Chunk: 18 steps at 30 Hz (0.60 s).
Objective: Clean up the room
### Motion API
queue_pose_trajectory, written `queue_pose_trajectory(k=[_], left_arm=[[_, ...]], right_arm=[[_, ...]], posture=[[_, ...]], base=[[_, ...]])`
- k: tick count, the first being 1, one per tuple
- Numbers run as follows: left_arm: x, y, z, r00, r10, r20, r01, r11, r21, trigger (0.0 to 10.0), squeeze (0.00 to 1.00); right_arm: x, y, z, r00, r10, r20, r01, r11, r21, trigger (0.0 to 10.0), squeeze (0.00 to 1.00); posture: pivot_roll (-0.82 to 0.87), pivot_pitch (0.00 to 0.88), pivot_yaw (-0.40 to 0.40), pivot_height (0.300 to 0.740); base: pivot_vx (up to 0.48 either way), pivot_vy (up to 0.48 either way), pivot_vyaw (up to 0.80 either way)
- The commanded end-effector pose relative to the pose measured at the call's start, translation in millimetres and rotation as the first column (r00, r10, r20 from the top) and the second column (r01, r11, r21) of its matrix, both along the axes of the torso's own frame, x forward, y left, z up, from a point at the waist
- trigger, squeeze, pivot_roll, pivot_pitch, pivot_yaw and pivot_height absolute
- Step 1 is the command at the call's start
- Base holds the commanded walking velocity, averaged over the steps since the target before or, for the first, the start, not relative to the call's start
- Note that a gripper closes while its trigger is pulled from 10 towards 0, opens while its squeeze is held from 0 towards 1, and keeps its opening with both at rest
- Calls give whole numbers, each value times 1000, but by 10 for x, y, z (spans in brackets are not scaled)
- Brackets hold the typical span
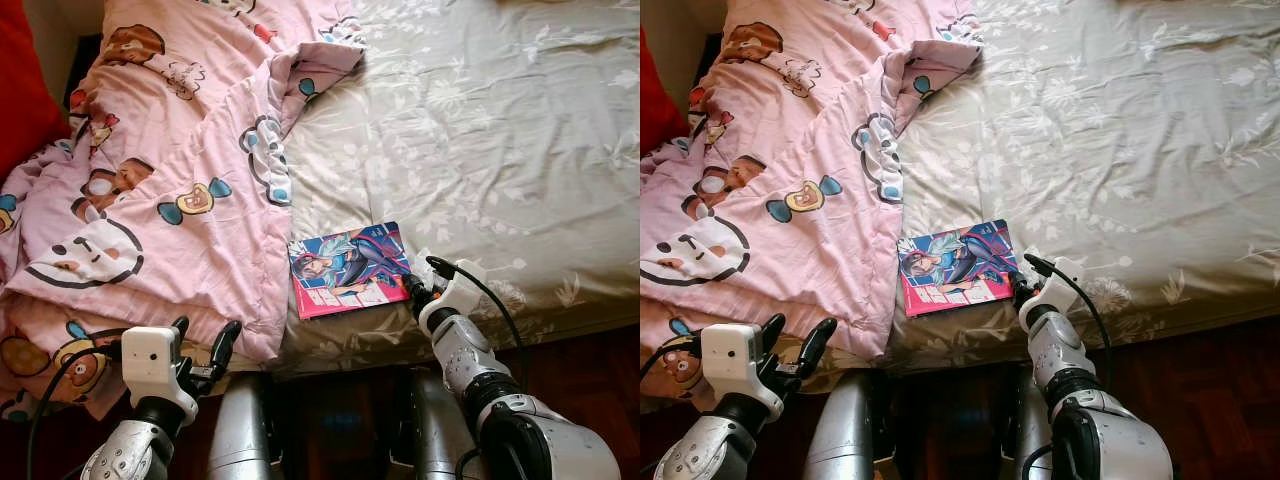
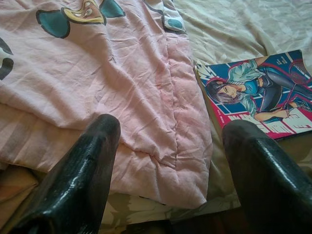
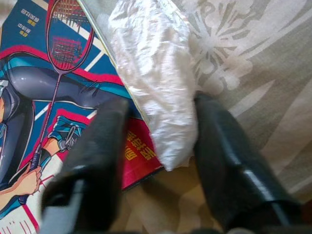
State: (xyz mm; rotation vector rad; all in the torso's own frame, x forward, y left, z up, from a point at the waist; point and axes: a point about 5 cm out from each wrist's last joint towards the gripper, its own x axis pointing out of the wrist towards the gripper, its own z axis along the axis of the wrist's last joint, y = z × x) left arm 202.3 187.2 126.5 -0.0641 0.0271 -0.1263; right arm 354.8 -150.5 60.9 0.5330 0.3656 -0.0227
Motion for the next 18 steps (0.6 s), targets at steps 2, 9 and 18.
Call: queue_pose_trajectory(k=[2,9,18], left_arm=[[-32,28,-84,999,16,-36,-16,1000,-3,10000,0],[-26,30,-100,999,19,-40,-19,1000,-3,10000,0],[74,24,-135,999,26,-30,-26,1000,-7,10000,0]], right_arm=[[-101,3,-152,998,-5,-61,5,1000,8,0,0],[-109,-29,-162,998,-18,-67,18,1000,2,0,0],[-87,-90,-130,997,-49,-60,48,999,-13,0,0]], posture=[[138,323,29,595],[135,316,26,595],[125,271,16,595]], base=[[0,0,0],[0,0,0],[0,0,0]])
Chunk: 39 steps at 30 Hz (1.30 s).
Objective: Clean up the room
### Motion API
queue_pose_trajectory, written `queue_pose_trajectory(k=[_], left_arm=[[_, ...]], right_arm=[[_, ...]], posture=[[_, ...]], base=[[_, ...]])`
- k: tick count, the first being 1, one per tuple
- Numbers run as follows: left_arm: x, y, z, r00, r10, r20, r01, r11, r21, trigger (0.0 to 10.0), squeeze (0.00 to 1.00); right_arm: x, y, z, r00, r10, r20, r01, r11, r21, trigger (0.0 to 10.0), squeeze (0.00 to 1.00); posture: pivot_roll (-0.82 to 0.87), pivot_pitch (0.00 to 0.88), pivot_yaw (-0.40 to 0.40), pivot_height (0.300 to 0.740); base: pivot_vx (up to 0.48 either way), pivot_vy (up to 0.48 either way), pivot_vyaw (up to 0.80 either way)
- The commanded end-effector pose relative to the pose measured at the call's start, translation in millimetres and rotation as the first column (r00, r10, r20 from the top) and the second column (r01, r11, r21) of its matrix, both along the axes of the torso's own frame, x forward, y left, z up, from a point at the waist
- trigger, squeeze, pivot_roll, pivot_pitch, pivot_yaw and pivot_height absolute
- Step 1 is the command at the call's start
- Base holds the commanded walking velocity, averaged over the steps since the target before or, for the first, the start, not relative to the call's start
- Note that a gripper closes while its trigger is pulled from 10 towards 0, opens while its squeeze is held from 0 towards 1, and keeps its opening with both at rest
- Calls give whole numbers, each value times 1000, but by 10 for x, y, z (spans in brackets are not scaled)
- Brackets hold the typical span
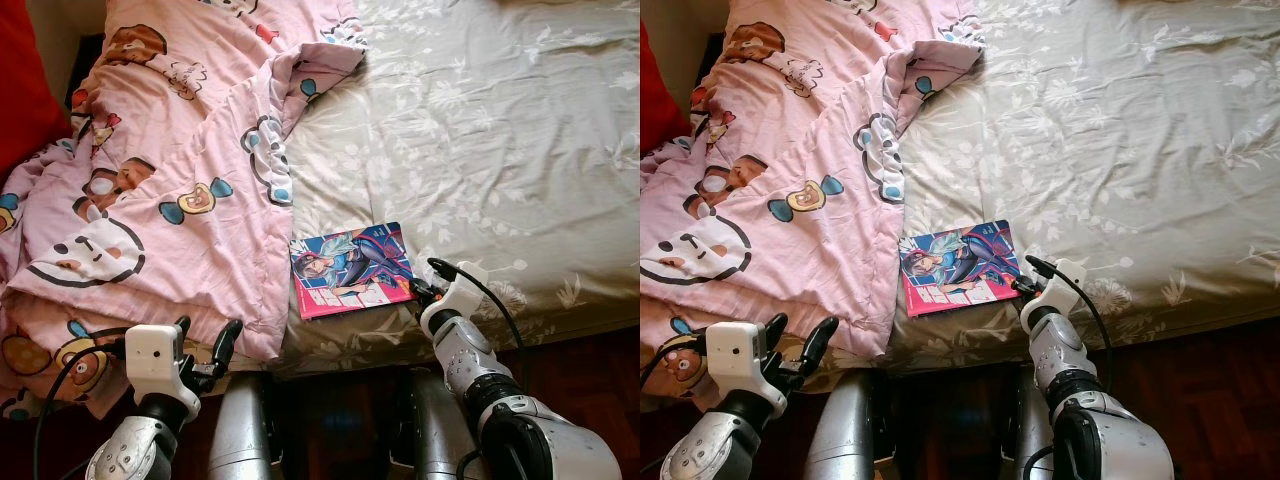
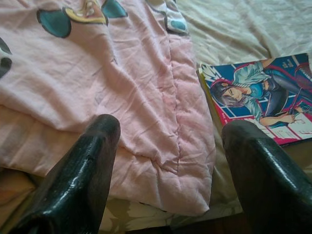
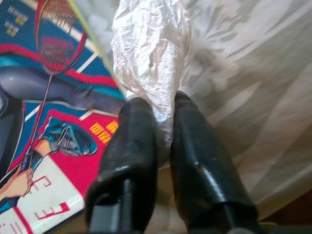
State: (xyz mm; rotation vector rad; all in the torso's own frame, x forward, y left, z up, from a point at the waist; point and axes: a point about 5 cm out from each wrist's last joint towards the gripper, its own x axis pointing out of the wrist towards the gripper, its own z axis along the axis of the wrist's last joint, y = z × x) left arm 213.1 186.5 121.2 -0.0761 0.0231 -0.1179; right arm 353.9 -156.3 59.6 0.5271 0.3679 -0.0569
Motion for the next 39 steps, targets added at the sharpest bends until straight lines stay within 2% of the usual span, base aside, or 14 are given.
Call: queue_pose_trajectory(k=[1,6,11,14,15,16,19,22,23,25,26,28,36,39], left_arm=[[-17,31,-87,999,18,-32,-18,1000,5,10000,0],[97,29,-104,1000,25,-16,-25,1000,-4,10000,0],[249,57,-159,998,56,-1,-56,998,-31,10000,0],[317,103,-252,995,95,-15,-95,994,-60,10000,0],[330,118,-289,994,109,-25,-110,992,-68,10000,0],[332,133,-328,992,123,-36,-126,989,-76,10000,0],[331,162,-410,987,151,-57,-156,983,-95,10000,0],[302,200,-531,978,183,-97,-194,973,-122,10000,0],[302,200,-531,978,183,-97,-194,973,-122,10000,0],[282,232,-637,971,203,-123,-218,968,-126,10000,0],[282,232,-637,971,203,-123,-218,968,-126,10000,0],[221,299,-840,957,217,-191,-240,965,-110,10000,0],[31,390,-1300,907,196,-373,-229,972,-47,10000,0],[-10,397,-1399,891,184,-416,-217,976,-32,10000,0]], right_arm=[[-78,-35,-116,999,-20,-49,20,1000,-1,0,0],[-72,-77,-96,998,-56,-28,56,998,-5,0,0],[-30,-194,34,990,-102,96,105,994,-27,0,0],[-37,-234,133,972,-82,219,96,994,-51,0,0],[-63,-243,131,969,-59,239,81,993,-84,8157,0],[-107,-253,111,967,-31,252,63,991,-121,10000,0],[-219,-280,26,968,17,251,31,982,-185,10000,0],[-419,-333,-166,976,33,215,10,980,-197,10000,0],[-419,-333,-166,976,33,215,10,980,-197,10000,0],[-590,-379,-376,991,46,124,-11,962,-274,10000,0],[-590,-379,-376,991,46,124,-11,962,-274,10000,0],[-845,-398,-625,997,66,31,-53,949,-310,10000,0],[-1221,-441,-1006,982,45,-184,-106,937,-334,10000,0],[-1292,-450,-1067,974,41,-224,-117,934,-338,10000,0]], posture=[[124,266,15,595],[112,221,5,595],[82,158,-9,595],[53,124,-18,595],[35,108,-26,595],[31,105,-27,595],[17,91,-33,595],[3,77,-38,595],[3,77,-38,595],[2,69,-38,609],[2,69,-38,609],[0,55,-34,629],[22,10,-27,674],[23,3,-26,684]], base=[[0,0,0],[0,0,0],[0,0,0],[0,0,0],[0,0,0],[0,0,0],[0,0,0],[0,0,0],[0,0,0],[0,0,0],[0,0,0],[0,0,0],[0,0,0],[0,0,0]])
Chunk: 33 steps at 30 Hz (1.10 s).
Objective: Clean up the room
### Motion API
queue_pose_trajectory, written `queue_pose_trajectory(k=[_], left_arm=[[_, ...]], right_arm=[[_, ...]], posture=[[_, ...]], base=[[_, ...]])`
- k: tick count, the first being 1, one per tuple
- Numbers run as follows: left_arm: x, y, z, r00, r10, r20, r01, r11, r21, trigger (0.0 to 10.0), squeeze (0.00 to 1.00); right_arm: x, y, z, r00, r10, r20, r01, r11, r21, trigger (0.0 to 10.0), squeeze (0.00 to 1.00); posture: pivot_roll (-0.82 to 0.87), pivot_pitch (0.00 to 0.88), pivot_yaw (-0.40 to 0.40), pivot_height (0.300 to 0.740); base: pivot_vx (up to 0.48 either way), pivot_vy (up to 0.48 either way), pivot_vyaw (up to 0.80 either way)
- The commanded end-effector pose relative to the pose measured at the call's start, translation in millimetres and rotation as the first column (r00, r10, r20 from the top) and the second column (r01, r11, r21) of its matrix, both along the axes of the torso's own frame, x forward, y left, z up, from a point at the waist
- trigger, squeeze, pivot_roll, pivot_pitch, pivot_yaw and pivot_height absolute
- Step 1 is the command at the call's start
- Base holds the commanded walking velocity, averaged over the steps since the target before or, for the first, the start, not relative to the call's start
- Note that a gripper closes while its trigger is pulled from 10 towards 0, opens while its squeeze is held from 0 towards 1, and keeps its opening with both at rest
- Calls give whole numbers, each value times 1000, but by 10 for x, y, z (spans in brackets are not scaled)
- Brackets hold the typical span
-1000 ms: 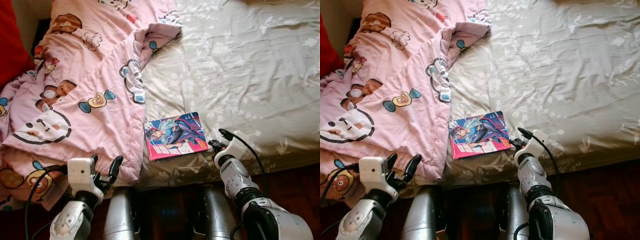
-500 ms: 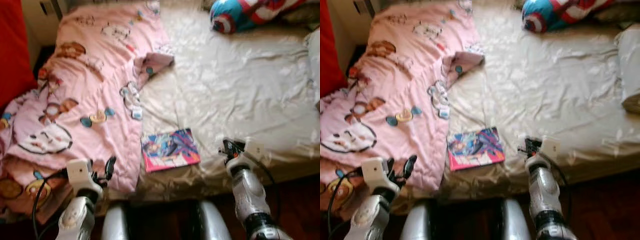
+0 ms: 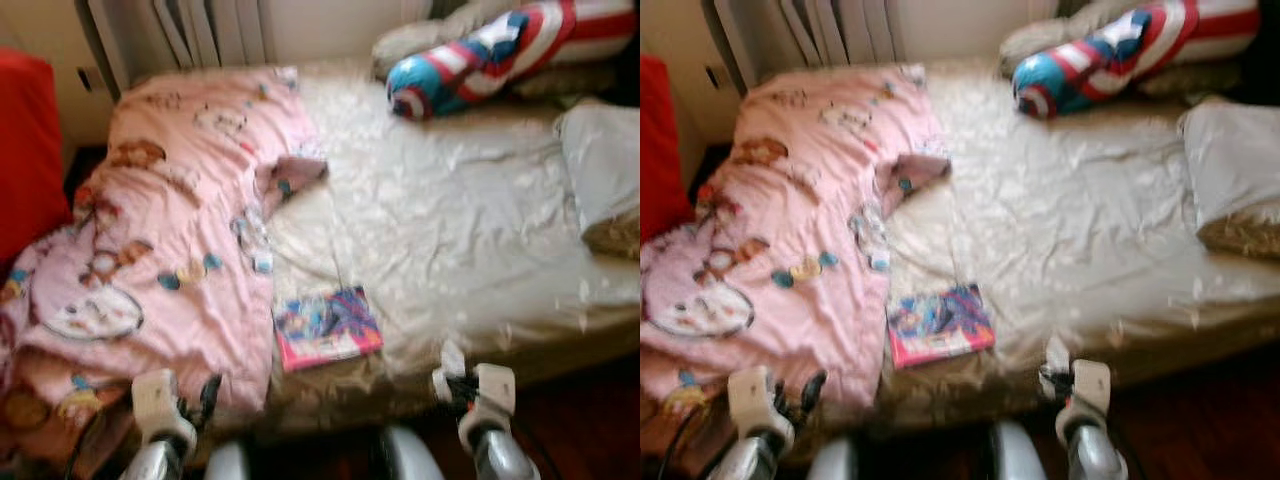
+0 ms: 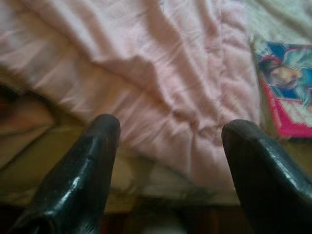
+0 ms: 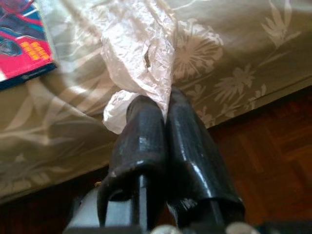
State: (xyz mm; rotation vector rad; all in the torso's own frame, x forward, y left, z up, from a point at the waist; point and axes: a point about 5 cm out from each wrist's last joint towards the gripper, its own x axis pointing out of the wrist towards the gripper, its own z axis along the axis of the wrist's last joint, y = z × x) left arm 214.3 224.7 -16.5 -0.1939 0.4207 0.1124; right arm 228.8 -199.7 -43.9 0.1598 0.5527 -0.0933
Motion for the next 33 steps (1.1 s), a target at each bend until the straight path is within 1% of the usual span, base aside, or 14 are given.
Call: queue_pose_trajectory(k=[1,3,5,8,9,12,13,14,16,19,24,27,29,33], left_arm=[[-60,23,-120,998,-21,-57,21,1000,13,10000,0],[-83,30,-173,996,-24,-81,25,1000,11,10000,0],[-134,15,-280,989,-33,-144,33,999,1,10000,0],[-185,-32,-365,978,-60,-199,60,998,-7,10000,0],[-244,-55,-436,965,-77,-249,76,997,-16,10000,0],[-340,-77,-528,943,-98,-318,100,995,-13,10000,0],[-415,-71,-585,925,-98,-366,105,994,-1,10000,0],[-415,-71,-585,925,-98,-366,105,994,-1,10000,0],[-473,-61,-627,911,-93,-401,103,995,6,10000,0],[-480,-60,-637,908,-91,-409,103,995,6,10000,0],[-419,-95,-624,914,-100,-394,110,994,2,10000,0],[-402,-110,-624,916,-85,-392,90,996,-5,10000,0],[-419,-113,-636,911,-83,-403,89,996,-4,10000,0],[-491,-100,-673,898,-77,-434,83,997,-5,10000,0]], right_arm=[[-128,-28,-101,997,0,-72,-1,1000,-20,10000,0],[-181,-35,-141,995,-4,-100,1,1000,-26,10000,0],[-350,-69,-259,981,-23,-195,16,999,-39,10000,0],[-498,-74,-349,963,-21,-269,8,999,-49,10000,0],[-594,-63,-402,949,-2,-315,-19,998,-64,10000,0],[-690,-62,-450,932,16,-361,-49,995,-84,10000,0],[-696,-64,-453,933,-9,-359,-18,997,-72,10000,0],[-696,-64,-453,933,-9,-359,-18,997,-72,10000,0],[-691,-53,-452,936,-20,-351,2,999,-53,10000,0],[-684,-43,-452,937,-20,-349,6,999,-43,10000,0],[-680,32,-469,930,-10,-368,1,1000,-25,10000,0],[-697,63,-483,926,-19,-378,13,1000,-18,10000,0],[-700,77,-487,925,-19,-380,18,1000,-6,10000,0],[-700,112,-489,925,17,-380,-26,1000,-18,10000,0]], posture=[[23,0,-22,694],[21,0,-20,704],[19,0,-14,722],[21,0,-17,726],[20,0,-16,726],[25,0,-17,726],[23,0,-14,726],[23,0,-14,726],[1,0,-9,726],[-2,0,-9,726],[-2,0,-5,726],[-19,0,4,726],[-21,0,7,726],[-23,0,10,726]], base=[[0,0,0],[0,0,0],[0,0,0],[0,0,0],[0,0,0],[0,0,0],[0,0,0],[0,0,0],[0,0,0],[0,0,0],[0,0,0],[0,0,0],[0,0,0],[0,0,244]])
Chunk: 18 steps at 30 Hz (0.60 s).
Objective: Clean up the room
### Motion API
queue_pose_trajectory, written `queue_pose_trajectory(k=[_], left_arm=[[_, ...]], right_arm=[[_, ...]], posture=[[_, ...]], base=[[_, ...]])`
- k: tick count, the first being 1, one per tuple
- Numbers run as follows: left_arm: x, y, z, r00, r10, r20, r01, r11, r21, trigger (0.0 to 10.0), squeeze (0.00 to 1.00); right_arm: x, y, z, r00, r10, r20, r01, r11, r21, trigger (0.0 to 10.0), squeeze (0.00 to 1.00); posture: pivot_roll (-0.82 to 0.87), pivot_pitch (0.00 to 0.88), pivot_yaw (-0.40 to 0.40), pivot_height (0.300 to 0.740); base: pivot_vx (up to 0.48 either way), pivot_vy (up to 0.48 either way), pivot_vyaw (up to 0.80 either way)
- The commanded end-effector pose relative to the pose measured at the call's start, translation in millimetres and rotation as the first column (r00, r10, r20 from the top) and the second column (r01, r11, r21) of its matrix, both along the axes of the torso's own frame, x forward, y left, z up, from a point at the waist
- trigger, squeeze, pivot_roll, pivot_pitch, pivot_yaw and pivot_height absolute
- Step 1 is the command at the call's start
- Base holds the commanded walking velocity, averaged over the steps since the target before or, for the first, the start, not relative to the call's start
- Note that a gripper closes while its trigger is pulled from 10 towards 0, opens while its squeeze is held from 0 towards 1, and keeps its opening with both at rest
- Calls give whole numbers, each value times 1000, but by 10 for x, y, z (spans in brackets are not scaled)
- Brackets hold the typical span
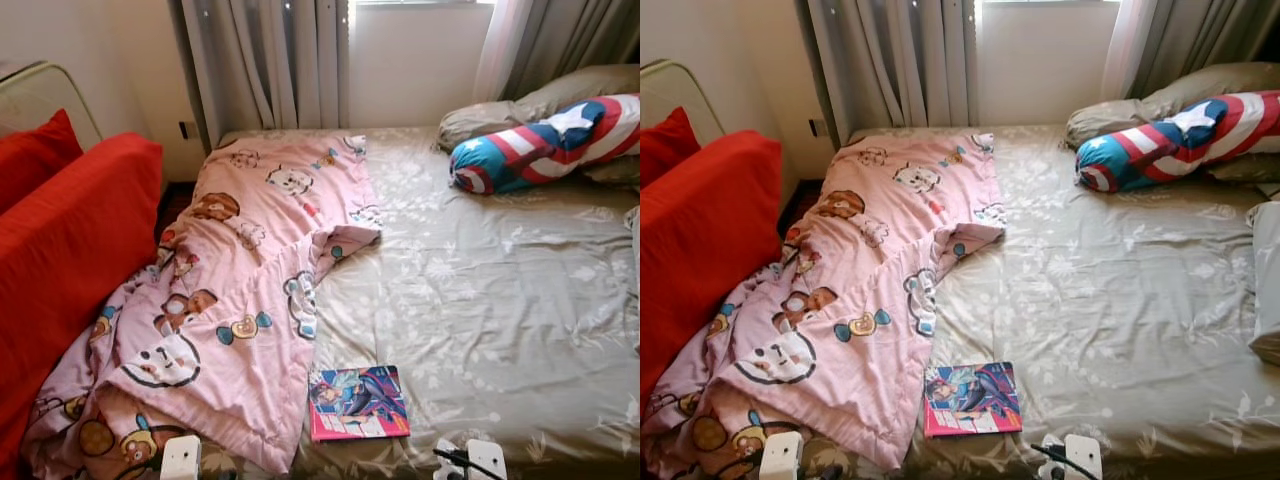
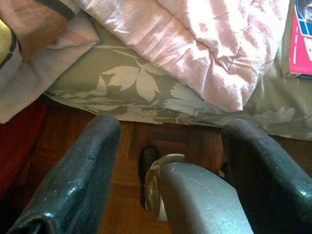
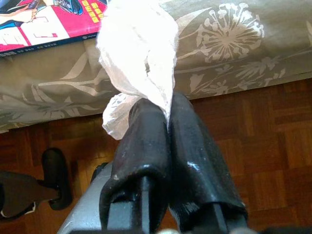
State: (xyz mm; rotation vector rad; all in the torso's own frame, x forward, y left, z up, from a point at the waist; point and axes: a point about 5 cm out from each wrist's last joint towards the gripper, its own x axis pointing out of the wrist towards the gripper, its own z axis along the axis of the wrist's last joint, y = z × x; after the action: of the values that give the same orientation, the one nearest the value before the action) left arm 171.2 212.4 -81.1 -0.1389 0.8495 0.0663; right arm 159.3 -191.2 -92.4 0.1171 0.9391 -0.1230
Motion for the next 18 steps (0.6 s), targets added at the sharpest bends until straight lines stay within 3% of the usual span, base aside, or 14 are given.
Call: queue_pose_trajectory(k=[1,10,18], left_arm=[[-88,29,-39,999,18,-31,-18,1000,-1,10000,0],[-352,135,-124,992,62,-107,-61,998,15,10000,0],[-410,177,-136,988,99,-117,-97,995,24,10000,0]], right_arm=[[0,31,-1,1000,20,7,-20,1000,-9,10000,0],[-38,19,-19,1000,23,-15,-22,1000,9,10000,0],[-51,-6,-23,1000,19,-25,-19,1000,5,10000,0]], posture=[[-21,0,8,726],[-19,0,4,726],[-16,0,-2,726]], base=[[0,0,794],[0,0,799],[0,0,800]])
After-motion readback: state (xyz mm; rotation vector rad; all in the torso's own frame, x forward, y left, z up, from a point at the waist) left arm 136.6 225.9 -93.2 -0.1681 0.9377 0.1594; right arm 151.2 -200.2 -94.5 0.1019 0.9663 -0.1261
